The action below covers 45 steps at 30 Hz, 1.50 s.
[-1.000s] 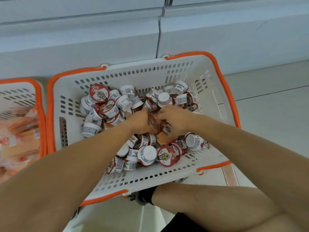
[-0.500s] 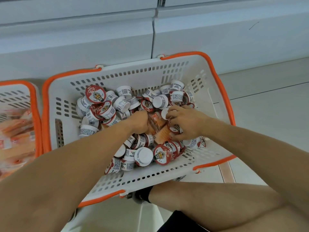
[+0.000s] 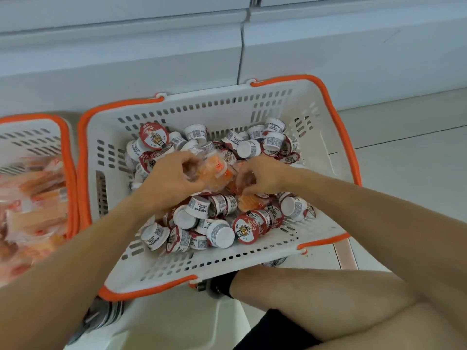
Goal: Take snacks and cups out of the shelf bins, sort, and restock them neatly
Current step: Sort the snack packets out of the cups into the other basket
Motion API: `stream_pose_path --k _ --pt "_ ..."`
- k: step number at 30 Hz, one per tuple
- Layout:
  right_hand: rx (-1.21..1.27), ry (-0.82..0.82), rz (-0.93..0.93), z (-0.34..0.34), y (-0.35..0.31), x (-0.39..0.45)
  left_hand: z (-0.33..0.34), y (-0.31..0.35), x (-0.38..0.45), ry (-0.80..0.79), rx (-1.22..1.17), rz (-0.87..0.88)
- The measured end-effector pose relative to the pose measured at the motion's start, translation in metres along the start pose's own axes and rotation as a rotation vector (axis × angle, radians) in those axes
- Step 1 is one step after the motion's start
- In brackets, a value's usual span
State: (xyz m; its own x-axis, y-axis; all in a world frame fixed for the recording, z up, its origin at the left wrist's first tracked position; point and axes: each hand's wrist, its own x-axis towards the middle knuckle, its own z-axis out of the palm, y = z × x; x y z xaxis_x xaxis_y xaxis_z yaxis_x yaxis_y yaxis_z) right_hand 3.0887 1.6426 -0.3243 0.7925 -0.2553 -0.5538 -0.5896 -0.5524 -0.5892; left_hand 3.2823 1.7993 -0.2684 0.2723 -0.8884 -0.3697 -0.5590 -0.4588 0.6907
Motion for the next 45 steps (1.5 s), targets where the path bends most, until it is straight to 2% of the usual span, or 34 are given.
stream_pose_path --k 3,5,8,10,12,16,20,23,29,33,37,40,43,45 --pt "-0.092 -0.087 0.020 -0.002 -0.006 0.014 0.000 -0.017 -0.010 0.064 -0.067 -0.039" --pt "-0.130 -0.090 0.020 -0.003 -0.009 0.014 0.003 -0.018 -0.010 0.022 -0.052 -0.028" --pt "-0.082 0.022 0.033 -0.009 -0.016 0.008 0.020 -0.011 0.000 -0.039 -0.061 -0.006" --pt "-0.107 0.094 0.067 -0.014 -0.017 0.005 0.032 -0.001 0.008 0.015 -0.050 0.035" --pt "-0.171 0.073 0.110 -0.014 -0.016 0.006 0.035 0.011 0.009 0.111 -0.109 0.047" --pt "-0.309 0.103 0.152 0.003 -0.020 0.011 0.004 0.011 -0.005 0.312 -0.329 -0.067" --pt "-0.465 0.184 0.170 0.023 -0.027 0.017 -0.019 -0.022 -0.025 0.265 -0.407 -0.218" --pt "-0.284 0.226 0.236 0.006 -0.034 0.014 -0.018 -0.033 -0.041 0.249 -0.386 -0.317" --pt "0.131 0.329 0.228 -0.051 -0.093 -0.008 -0.014 -0.023 -0.055 0.282 -0.438 -0.317" --pt "0.479 0.251 0.155 -0.057 -0.164 -0.014 -0.038 -0.015 -0.070 0.290 -0.503 -0.235" --pt "0.625 0.224 0.083 -0.040 -0.225 -0.005 -0.083 -0.013 -0.100 0.396 -0.404 -0.095" --pt "0.837 0.213 0.007 -0.035 -0.269 0.006 -0.123 -0.022 -0.125 0.508 -0.328 -0.041" --pt "1.066 0.107 -0.093 -0.029 -0.321 0.027 -0.162 -0.043 -0.150 0.676 -0.325 -0.029" --pt "1.096 0.008 -0.153 -0.019 -0.350 0.043 -0.181 -0.058 -0.165 0.750 -0.276 -0.071"
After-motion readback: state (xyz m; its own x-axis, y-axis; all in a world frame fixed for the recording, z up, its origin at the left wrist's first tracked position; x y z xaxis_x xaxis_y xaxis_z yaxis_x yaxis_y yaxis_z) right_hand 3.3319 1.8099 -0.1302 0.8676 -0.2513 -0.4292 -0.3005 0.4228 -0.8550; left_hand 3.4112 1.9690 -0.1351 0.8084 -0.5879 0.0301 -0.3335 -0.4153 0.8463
